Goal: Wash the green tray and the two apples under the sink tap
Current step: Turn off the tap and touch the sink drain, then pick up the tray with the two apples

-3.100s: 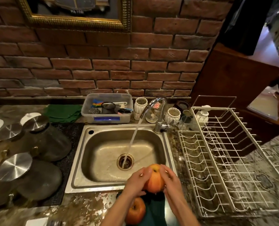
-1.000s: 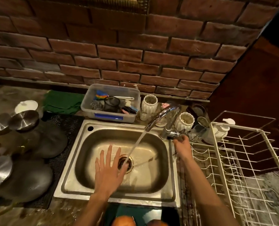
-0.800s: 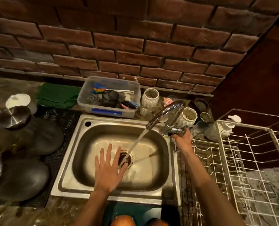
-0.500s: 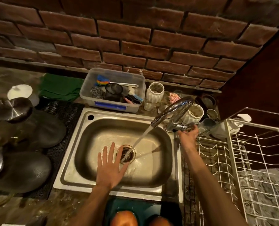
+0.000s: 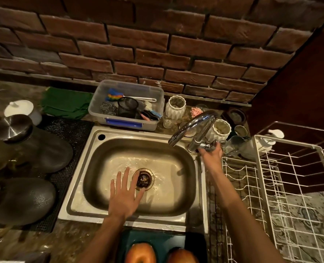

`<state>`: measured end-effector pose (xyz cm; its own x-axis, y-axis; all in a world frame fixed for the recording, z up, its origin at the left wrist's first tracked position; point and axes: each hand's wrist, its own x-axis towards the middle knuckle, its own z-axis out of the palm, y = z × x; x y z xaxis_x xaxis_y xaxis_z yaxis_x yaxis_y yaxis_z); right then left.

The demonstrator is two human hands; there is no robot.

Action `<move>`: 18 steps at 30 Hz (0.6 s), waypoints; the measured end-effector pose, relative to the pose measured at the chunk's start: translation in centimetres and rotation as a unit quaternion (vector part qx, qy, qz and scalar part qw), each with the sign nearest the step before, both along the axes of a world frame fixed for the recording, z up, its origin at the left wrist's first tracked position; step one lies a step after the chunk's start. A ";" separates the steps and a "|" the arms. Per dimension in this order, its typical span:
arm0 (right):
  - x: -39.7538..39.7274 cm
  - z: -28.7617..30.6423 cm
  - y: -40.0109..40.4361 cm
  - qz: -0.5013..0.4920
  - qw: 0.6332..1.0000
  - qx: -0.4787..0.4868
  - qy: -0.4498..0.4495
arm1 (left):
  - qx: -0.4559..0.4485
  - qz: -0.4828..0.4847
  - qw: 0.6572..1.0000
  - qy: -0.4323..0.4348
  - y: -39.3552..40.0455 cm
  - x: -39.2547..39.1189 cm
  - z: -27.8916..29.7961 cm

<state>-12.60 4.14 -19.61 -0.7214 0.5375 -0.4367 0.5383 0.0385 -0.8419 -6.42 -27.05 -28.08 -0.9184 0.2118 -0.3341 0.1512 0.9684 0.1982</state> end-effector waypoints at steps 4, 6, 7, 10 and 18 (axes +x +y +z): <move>1.4 1.3 -0.2 -0.015 1.000 -0.018 0.017 | 0.002 -0.007 1.000 -0.004 0.3 0.3 1.5; 2.6 2.0 -0.9 -0.016 0.999 -0.029 0.011 | 0.018 -0.007 1.000 -0.001 0.2 0.6 2.5; 3.5 2.5 -1.2 -0.013 0.999 -0.037 0.008 | 0.030 -0.005 1.000 -0.001 0.1 0.8 3.0; 6.3 4.3 -2.3 0.019 0.999 -0.044 0.019 | 0.086 0.019 0.996 -0.014 -0.1 1.2 4.8; 16.8 6.7 -4.5 0.090 0.994 -0.052 0.029 | 0.300 0.058 0.942 -0.139 -2.4 5.5 8.4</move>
